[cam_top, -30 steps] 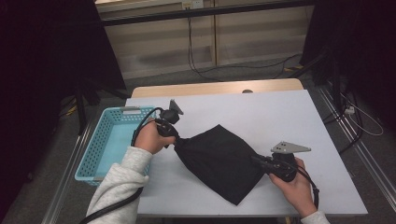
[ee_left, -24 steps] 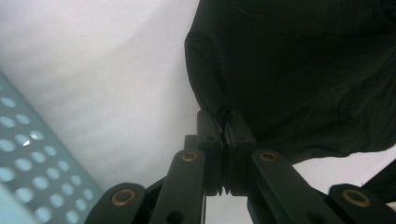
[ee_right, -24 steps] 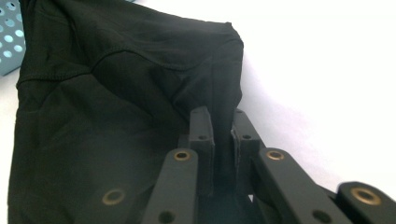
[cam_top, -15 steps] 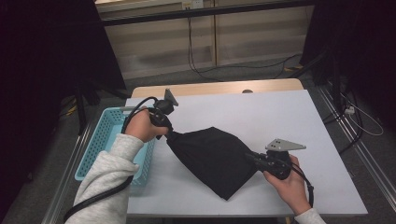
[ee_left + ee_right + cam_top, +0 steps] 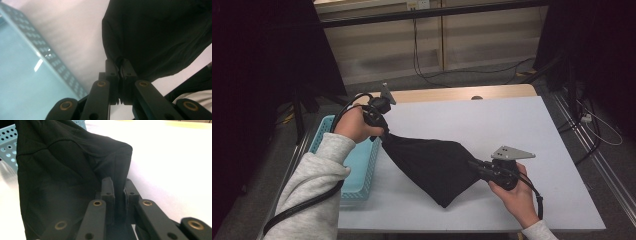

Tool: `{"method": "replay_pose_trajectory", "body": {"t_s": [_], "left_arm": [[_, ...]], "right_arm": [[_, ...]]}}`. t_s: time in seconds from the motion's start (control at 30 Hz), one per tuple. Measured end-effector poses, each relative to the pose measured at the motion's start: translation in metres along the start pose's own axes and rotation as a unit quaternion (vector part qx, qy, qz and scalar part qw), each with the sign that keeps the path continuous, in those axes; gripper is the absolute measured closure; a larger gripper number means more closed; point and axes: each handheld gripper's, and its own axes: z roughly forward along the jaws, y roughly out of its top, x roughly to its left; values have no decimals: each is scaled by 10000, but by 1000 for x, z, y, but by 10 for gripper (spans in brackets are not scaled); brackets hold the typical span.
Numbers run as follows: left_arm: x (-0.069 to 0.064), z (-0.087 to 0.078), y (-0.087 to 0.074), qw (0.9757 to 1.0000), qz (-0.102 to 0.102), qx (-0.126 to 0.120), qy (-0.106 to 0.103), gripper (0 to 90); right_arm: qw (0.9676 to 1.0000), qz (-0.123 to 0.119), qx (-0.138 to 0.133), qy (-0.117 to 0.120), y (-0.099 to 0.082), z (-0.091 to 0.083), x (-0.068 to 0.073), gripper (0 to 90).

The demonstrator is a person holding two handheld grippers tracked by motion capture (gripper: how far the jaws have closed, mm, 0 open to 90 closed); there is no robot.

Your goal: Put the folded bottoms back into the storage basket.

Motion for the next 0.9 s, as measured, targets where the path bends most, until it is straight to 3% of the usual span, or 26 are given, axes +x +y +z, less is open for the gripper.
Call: {"method": "replay_pose_trajectory", "body": {"t_s": [0.17,0.4,0.7,0.9], "left_arm": [[-2,-15,1,9999,43,62,98,869],[0,-33,2,9998,35,-38,180,869],[10,-39,1,9997,-12,90,221,869],[9,-37,1,9997,5,79,218,869]], "right_arm": [[10000,-35,-48,65,4,2,6,822],[9997,-51,-196,123,10,4,12,822],[9994,-94,-272,193,14,11,18,822],[9994,-126,-249,214,14,13,21,822]]}}
